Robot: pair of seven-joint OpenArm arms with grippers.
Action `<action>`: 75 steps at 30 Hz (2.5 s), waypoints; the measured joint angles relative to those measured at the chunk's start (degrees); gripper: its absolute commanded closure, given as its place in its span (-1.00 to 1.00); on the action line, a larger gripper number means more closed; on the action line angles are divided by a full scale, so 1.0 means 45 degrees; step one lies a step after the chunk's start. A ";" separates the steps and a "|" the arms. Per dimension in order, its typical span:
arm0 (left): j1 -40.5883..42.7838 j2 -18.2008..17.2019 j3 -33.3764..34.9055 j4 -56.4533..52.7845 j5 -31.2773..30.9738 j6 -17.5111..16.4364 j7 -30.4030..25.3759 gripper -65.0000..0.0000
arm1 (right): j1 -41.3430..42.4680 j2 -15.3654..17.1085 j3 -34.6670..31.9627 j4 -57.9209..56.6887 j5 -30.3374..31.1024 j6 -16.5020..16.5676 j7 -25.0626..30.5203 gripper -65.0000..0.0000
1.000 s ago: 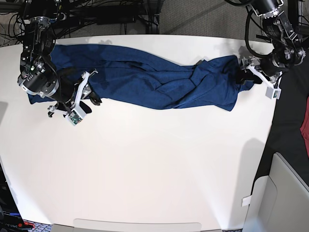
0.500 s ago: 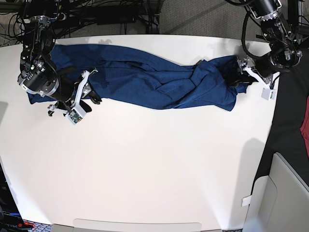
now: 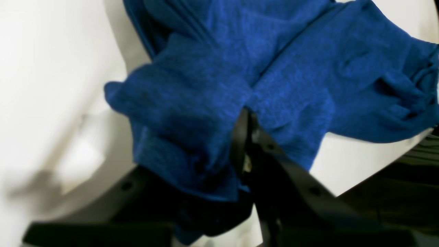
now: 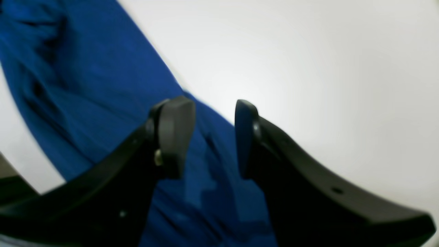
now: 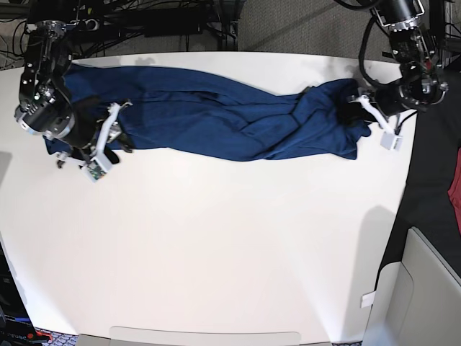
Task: Fold the T-shirt properly
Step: 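Grasp the shirt's ends with both grippers and straighten the bundle, then fold the shirt end with the left gripper toward the right gripper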
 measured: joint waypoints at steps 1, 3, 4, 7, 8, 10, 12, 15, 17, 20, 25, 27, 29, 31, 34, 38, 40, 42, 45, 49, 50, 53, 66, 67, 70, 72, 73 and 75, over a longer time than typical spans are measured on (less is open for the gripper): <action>0.0141 -0.0005 -0.0432 0.0185 -0.0073 0.0000 -0.0039 0.91 | -0.0068 0.0044 0.0253 0.0000 0.0000 -0.0058 -0.0078 0.27; 0.0340 -0.0049 -0.1321 0.0379 0.0024 0.0024 0.0073 0.91 | -0.0058 0.0053 0.0588 0.0000 0.0010 -0.0053 -0.0034 0.27; 0.0423 -0.0175 -0.1515 0.0447 0.0102 0.0049 0.0151 0.91 | -0.0053 0.0053 0.0602 0.0000 0.0044 -0.0049 0.0005 0.27; 0.0389 -0.0631 -0.1545 0.0831 0.0170 0.0049 0.0228 0.91 | -0.0068 0.0010 0.0549 0.0000 0.0049 -0.0039 -0.0010 0.27; 0.0316 -0.0661 -0.1545 0.1054 0.0117 0.0049 0.0175 0.91 | -0.0068 0.0015 0.0549 0.0000 0.0049 -0.0044 0.0000 0.27; 0.0277 -0.0631 -0.1540 0.1462 -0.0044 0.0044 0.0257 0.91 | -0.0073 0.0034 0.0549 0.0000 0.0005 -0.0044 -0.0010 0.27; 0.0311 -0.0549 -0.1535 0.2186 0.0024 0.0102 0.0894 0.91 | -0.0068 0.0015 0.0549 0.0000 0.0015 -0.0044 -0.0005 0.27; 0.0403 -0.0204 -0.1219 0.3837 0.0160 0.0136 0.1180 0.89 | -0.0073 -0.0015 0.0549 0.0000 0.0039 -0.0044 -0.0010 0.27; 0.0330 0.0019 -0.0461 0.4881 0.0199 0.0024 0.1263 0.86 | -0.0068 -0.0024 0.0549 0.0000 0.0034 -0.0039 -0.0015 0.27; 0.0131 0.0617 0.0884 0.5736 -0.0170 0.0024 0.0971 0.86 | -0.0073 -0.0058 0.0549 0.0000 0.0005 -0.0044 -0.0010 0.27; 0.0243 0.1311 0.2667 0.5984 0.0083 0.0039 0.1292 0.86 | -0.0165 -0.0063 0.0554 0.0000 0.0015 -0.0039 -0.0005 0.27; 0.0117 0.1695 0.3167 0.5989 0.0092 0.0039 0.1282 0.86 | -0.0180 -0.0083 0.0549 0.0000 0.0015 -0.0044 -0.0010 0.27; 0.0053 0.2074 0.3667 0.5989 0.0053 0.0044 0.1185 0.86 | -0.0199 -0.0083 0.0554 0.0000 0.0005 -0.0044 -0.0005 0.27; 0.0044 0.2346 0.4056 0.5984 0.0083 0.0044 0.1248 0.86 | -0.0243 -0.0092 0.0554 0.0000 0.0010 -0.0044 -0.0005 0.27; 0.0073 0.2812 0.4352 0.5984 0.0180 0.0044 0.1239 0.85 | -0.0238 -0.0097 0.0554 0.0000 0.0010 -0.0044 -0.0010 0.27; 0.0039 0.3298 0.5207 0.5537 0.0962 0.0039 0.1185 0.76 | -0.0243 -0.0097 0.0554 0.0000 0.0015 -0.0039 -0.0010 0.27; 0.0044 0.3463 0.5561 0.5183 0.1477 0.0044 0.1229 0.58 | -0.0238 -0.0092 0.0554 0.0000 0.0044 -0.0044 -0.0005 0.27; 0.0039 0.3560 0.5688 0.5119 0.1656 0.0049 0.1248 0.40 | -0.0238 -0.0097 0.0554 0.0000 0.0044 -0.0039 -0.0010 0.27; -0.0146 0.3623 0.5994 0.5124 0.1603 0.0049 0.1200 0.11 | -0.0238 -0.0097 0.0554 0.0000 0.0053 -0.0039 -0.0005 0.27; -0.0126 0.3580 0.5989 0.5129 0.1549 0.0049 0.1112 -0.04 | -0.0243 -0.0272 0.0554 0.0000 0.0049 -0.0039 -0.0005 0.27; -0.0112 0.3395 0.5989 0.5129 0.1545 0.0044 0.1117 -0.04 | -0.0238 -0.0272 0.0554 0.0000 0.0049 -0.0039 -0.0010 0.27; -0.0146 0.2982 0.5547 0.5134 0.1496 0.0044 0.1146 -0.04 | -0.0243 -0.0287 0.0554 0.0000 0.0044 -0.0044 -0.0010 0.27; -0.0102 0.2001 0.3759 0.5153 0.1608 0.0049 0.0971 -0.03 | -0.0058 -0.0835 0.0500 0.0000 0.0058 -0.0039 -0.0029 0.27; -0.0117 0.2161 0.4027 0.5153 0.1598 0.0049 0.0835 -0.03 | -0.0015 -0.0835 0.0486 0.0000 0.0078 -0.0039 0.0000 0.27; -0.0219 0.2701 0.4838 0.5158 0.1598 0.0053 0.0651 0.01 | 0.0039 -0.0787 0.0491 0.0000 0.0049 -0.0044 -0.0015 0.27; -0.0423 0.3045 0.5610 0.5144 0.1598 0.0049 0.0656 0.02 | 0.0005 -0.0797 0.0491 0.0000 0.0019 -0.0039 -0.0019 0.27; -0.0505 0.3177 0.6042 0.5144 0.1593 0.0049 0.0607 0.02 | 0.0005 -0.0801 0.0491 0.0000 0.0063 -0.0039 -0.0015 0.27; -0.0573 0.3381 0.6912 0.4983 0.1540 0.0044 0.0568 0.02 | 0.0005 -0.0797 0.0491 0.0000 0.0058 -0.0039 -0.0005 0.27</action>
